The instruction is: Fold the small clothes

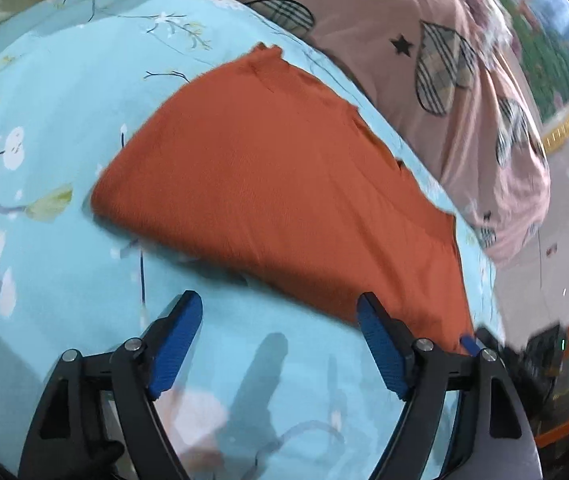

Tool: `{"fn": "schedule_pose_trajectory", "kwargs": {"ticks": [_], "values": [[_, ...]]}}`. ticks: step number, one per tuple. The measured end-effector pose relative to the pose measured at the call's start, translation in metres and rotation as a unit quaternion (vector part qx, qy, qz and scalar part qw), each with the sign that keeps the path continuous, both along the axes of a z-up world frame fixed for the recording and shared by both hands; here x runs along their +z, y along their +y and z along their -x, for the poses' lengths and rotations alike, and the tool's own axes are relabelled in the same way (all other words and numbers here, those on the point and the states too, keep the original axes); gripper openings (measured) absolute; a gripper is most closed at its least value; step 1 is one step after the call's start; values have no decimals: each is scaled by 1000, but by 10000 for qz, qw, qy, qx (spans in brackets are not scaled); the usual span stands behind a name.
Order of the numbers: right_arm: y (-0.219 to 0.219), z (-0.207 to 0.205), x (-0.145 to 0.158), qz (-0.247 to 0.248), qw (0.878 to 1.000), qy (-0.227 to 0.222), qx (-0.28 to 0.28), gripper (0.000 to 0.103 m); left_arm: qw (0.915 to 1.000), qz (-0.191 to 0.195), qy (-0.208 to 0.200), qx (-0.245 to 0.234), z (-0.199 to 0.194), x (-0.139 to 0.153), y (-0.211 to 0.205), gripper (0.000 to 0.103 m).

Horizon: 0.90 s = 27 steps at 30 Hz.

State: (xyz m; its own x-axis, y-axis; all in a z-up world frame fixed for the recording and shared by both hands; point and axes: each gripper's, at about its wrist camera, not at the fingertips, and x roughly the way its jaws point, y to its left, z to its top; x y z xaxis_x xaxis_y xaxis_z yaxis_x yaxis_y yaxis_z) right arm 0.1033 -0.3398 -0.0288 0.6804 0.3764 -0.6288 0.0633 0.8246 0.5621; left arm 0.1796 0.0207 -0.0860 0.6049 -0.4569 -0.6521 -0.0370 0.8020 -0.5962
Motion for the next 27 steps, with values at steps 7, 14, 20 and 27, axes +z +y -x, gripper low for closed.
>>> {"fn": "schedule_pose_trajectory", "kwargs": {"ticks": [7,14,20,27], "values": [[3,-14,6,10,10000,-49,74,48,9984,-192,-128,515,-63,5,10,56],[-8,-44,8,58,9998,-27,168,48,9928,-1078,-480,194,-72,36,-16,10],[-10,-85,13,-53,9983,158,552,48,9728,-1644,-1382,-870,-58,79,-88,7],[11,-152,11,-929,9867,385,1277,54,9418,-2217,-1513,-2022,-60,51,-163,7]]}}
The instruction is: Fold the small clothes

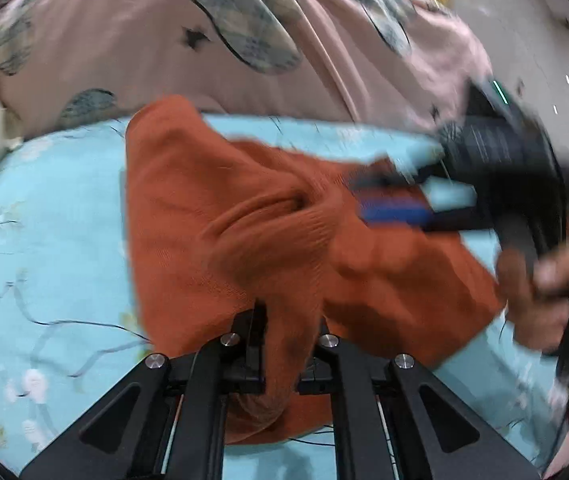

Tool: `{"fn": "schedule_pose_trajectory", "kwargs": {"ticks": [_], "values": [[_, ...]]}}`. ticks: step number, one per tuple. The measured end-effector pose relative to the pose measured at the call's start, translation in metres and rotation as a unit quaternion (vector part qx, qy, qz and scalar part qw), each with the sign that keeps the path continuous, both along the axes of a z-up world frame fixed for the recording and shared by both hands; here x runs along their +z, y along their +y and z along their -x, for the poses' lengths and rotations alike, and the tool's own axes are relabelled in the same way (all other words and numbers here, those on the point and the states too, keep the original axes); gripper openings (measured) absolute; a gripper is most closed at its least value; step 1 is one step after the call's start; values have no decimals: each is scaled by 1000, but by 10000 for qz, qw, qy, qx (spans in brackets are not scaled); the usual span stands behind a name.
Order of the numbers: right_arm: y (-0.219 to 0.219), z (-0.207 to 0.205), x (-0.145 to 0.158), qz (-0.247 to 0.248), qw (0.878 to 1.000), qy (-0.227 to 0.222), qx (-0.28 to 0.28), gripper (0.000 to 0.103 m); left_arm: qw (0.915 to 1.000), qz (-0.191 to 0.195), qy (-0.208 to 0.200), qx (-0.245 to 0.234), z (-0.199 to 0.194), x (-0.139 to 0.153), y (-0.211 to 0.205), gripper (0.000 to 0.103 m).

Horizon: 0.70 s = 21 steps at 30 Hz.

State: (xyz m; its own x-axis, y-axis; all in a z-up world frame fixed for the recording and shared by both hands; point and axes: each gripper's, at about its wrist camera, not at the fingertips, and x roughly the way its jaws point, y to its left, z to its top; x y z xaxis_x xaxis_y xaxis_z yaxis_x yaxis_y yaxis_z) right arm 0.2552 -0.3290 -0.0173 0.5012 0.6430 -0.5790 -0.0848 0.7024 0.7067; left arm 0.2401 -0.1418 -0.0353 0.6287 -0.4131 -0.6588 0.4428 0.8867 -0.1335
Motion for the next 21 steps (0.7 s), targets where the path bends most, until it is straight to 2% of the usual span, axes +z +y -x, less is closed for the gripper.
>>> {"fn": "schedule_pose_trajectory", "kwargs": {"ticks": [1,2,3,8,10,11,12,13,15,17,21], "values": [[5,-12,-3,-114,9998,110,101,59,9999,-106,60,-112,-1,-9,-5,7],[11,-23,-6,-172,9993,218,234,71,9997,-166,77,-159,-1,-13,-7,7],[17,-32,-9,-187,9988,304,332,76,9996,-227,65,-176,0,-15,-9,7],[49,-80,-23,152,9970,515,555,76,9997,-52,61,-249,-1,-12,2,7],[62,-99,-28,159,9967,522,608,69,9996,-13,108,-261,-1,-13,6,7],[64,-104,-30,177,9967,501,613,52,9996,-30,107,-257,-2,-12,3,7],[69,-109,-31,221,9966,498,625,27,9996,-64,90,-244,-2,-12,1,7],[73,-112,-30,348,9963,508,605,16,9997,-103,67,-224,-2,-8,-2,7],[69,-108,-21,326,9970,368,602,16,9997,-36,61,-237,2,0,-1,7],[55,-92,3,368,9981,-8,501,15,9990,238,84,-366,4,14,-4,7],[5,-58,43,475,9973,-541,114,15,9941,739,201,-775,9,34,-36,7]]}}
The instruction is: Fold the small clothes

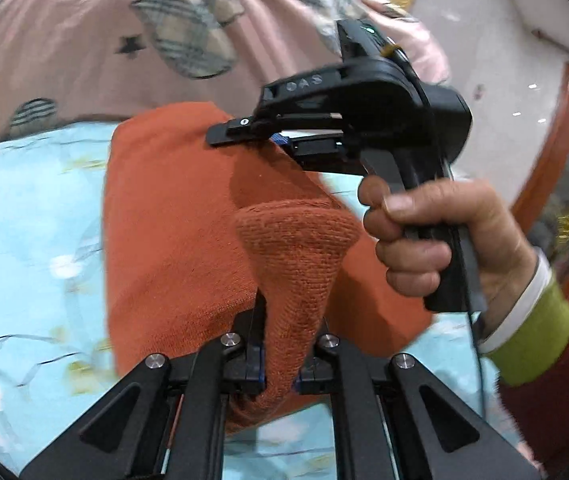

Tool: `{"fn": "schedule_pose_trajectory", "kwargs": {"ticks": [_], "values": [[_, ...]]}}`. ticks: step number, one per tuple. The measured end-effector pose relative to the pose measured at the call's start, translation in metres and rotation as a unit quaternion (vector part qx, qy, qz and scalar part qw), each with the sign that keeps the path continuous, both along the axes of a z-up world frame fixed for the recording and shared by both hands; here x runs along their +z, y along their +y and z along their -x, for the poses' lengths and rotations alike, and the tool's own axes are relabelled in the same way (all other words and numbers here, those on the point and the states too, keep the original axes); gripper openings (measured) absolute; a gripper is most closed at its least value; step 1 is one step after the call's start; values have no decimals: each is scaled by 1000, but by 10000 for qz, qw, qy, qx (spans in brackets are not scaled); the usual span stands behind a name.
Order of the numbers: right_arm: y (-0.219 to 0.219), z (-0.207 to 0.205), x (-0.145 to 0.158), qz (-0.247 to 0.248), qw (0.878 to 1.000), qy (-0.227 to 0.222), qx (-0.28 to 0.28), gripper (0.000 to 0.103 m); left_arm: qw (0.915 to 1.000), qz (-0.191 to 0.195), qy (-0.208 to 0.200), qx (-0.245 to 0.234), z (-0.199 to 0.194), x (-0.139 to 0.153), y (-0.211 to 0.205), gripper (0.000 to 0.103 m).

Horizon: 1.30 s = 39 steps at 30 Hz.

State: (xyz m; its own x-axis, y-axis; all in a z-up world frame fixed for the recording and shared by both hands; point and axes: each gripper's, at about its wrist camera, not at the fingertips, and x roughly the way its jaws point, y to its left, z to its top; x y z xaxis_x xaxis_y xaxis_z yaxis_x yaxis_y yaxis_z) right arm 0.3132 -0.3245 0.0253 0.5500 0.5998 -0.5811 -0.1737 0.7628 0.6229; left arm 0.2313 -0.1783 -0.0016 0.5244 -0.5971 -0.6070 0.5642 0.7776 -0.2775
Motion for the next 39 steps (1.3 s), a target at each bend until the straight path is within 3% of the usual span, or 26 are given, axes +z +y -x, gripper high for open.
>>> {"fn": "schedule_pose_trajectory", "kwargs": {"ticks": [3,8,11,16,19,21,22,24,25,26,27,30,34,39], "values": [[-47,28,9,265,9988,-84,-391,15,9991,207,190,-332,4,-2,-37,8],[-102,52,-24,456,9944,362,-878,15,9965,13,533,-640,8,-33,-92,8],[-119,57,-46,458,9922,588,-999,15,9959,-158,635,-622,8,-47,-106,8],[-125,57,-55,528,9922,565,-983,15,9952,-232,690,-652,2,-53,-115,9],[-120,64,-55,903,9894,560,-990,18,9947,-241,745,-666,0,-52,-110,16],[-122,73,-50,1027,9877,488,-1072,29,9942,-212,853,-625,-5,-49,-100,38],[-123,79,-46,1087,9862,446,-1168,34,9945,-169,877,-549,-5,-45,-90,43],[-129,92,-39,1103,9842,347,-1338,55,9958,-255,826,-316,-2,-37,-72,75],[-132,100,-35,1069,9835,284,-1433,62,9966,-307,749,-126,-1,-32,-59,81],[-134,105,-34,1025,9835,256,-1469,72,9971,-322,691,-3,-1,-28,-50,84],[-135,111,-33,917,9847,214,-1469,76,9974,-341,609,173,-1,-24,-39,84],[-133,117,-38,686,9884,316,-1320,76,9953,-430,565,659,-17,-18,-6,84],[-126,112,-54,617,9898,510,-1177,76,9881,-333,1195,908,-65,-36,21,84],[-126,98,-65,366,9917,631,-1057,76,9788,-102,1783,1003,-105,-76,22,83]]}}
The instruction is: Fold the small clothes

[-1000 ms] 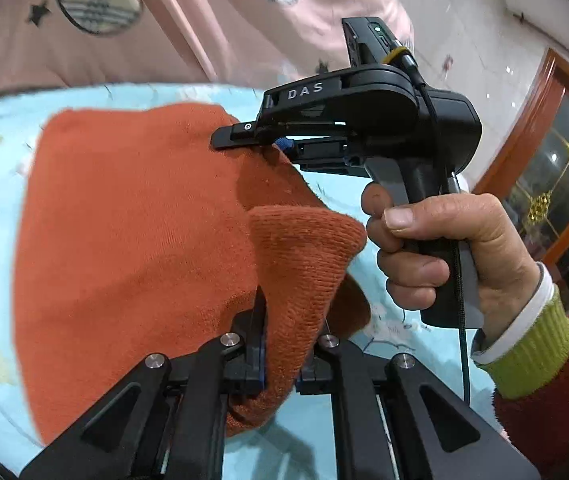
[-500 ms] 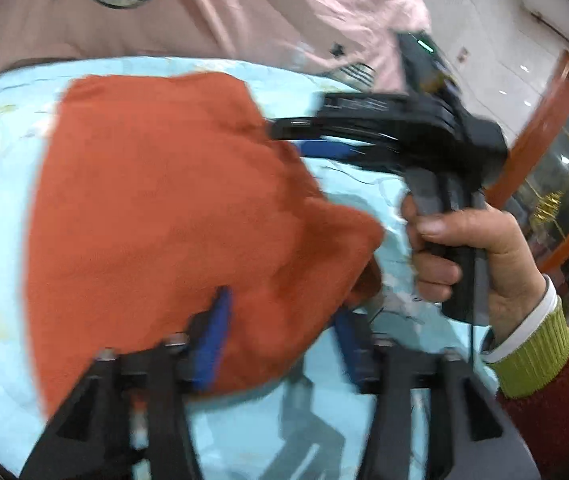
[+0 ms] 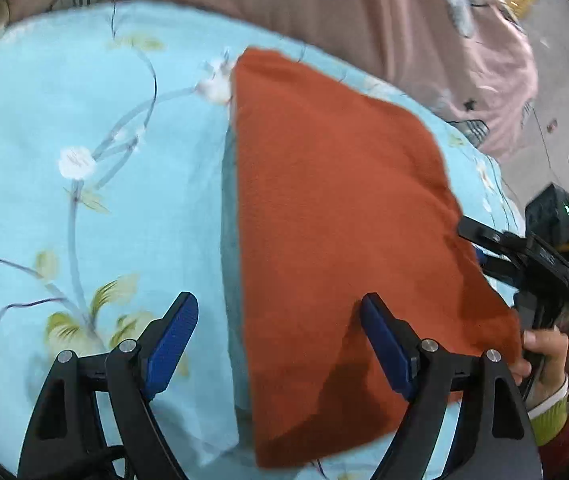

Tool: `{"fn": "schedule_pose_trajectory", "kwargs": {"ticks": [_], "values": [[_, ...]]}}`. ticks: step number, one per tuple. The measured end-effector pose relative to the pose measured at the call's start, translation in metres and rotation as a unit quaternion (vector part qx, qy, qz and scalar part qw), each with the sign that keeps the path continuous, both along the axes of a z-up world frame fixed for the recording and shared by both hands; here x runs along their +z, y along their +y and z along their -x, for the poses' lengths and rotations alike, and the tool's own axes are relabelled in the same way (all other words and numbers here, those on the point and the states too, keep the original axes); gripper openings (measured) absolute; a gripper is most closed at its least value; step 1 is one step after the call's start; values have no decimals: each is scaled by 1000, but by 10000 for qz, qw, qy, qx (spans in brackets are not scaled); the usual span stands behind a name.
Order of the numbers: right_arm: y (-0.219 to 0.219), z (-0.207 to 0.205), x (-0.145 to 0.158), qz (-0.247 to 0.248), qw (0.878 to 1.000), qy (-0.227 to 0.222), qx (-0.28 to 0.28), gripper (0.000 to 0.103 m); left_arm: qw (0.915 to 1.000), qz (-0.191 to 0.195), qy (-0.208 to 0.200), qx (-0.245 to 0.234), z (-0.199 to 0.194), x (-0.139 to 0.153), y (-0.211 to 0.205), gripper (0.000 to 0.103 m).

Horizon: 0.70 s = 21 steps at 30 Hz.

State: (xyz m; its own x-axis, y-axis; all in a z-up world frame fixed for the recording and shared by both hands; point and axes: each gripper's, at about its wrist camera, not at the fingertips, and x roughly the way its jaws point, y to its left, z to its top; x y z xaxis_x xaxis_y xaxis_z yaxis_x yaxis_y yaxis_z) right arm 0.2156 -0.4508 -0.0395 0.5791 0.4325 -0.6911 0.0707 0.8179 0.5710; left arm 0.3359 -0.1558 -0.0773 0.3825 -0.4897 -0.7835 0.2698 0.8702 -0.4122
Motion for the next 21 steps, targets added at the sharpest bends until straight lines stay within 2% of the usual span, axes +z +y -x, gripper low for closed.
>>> {"fn": "schedule_pose_trajectory", "kwargs": {"ticks": [2,3,4,5,6,7,9,15,21], "values": [[-1,-8,-8,-104,9999,109,74,72,9996,269,84,-57,-10,-16,-5,83],[0,-12,-12,-162,9997,179,97,60,9994,335,46,-112,-16,-18,-10,81],[0,-16,-18,-233,9993,255,120,54,9991,389,27,-171,-25,-22,-14,78],[2,-19,-23,-358,9988,305,145,49,9985,485,43,-261,-26,-22,-17,60],[3,-20,-25,-436,9985,301,153,43,9977,574,109,-340,-23,-22,-20,49],[5,-21,-26,-508,9980,327,177,40,9977,588,101,-331,-23,-22,-23,45],[10,-19,-22,-496,9982,317,142,32,9977,584,-57,-333,-18,-14,-27,30],[39,-3,5,-652,9975,21,286,26,9975,465,-492,-223,26,23,0,24],[110,9,15,-716,9927,-199,946,26,9970,171,-743,107,78,54,61,24]]}}
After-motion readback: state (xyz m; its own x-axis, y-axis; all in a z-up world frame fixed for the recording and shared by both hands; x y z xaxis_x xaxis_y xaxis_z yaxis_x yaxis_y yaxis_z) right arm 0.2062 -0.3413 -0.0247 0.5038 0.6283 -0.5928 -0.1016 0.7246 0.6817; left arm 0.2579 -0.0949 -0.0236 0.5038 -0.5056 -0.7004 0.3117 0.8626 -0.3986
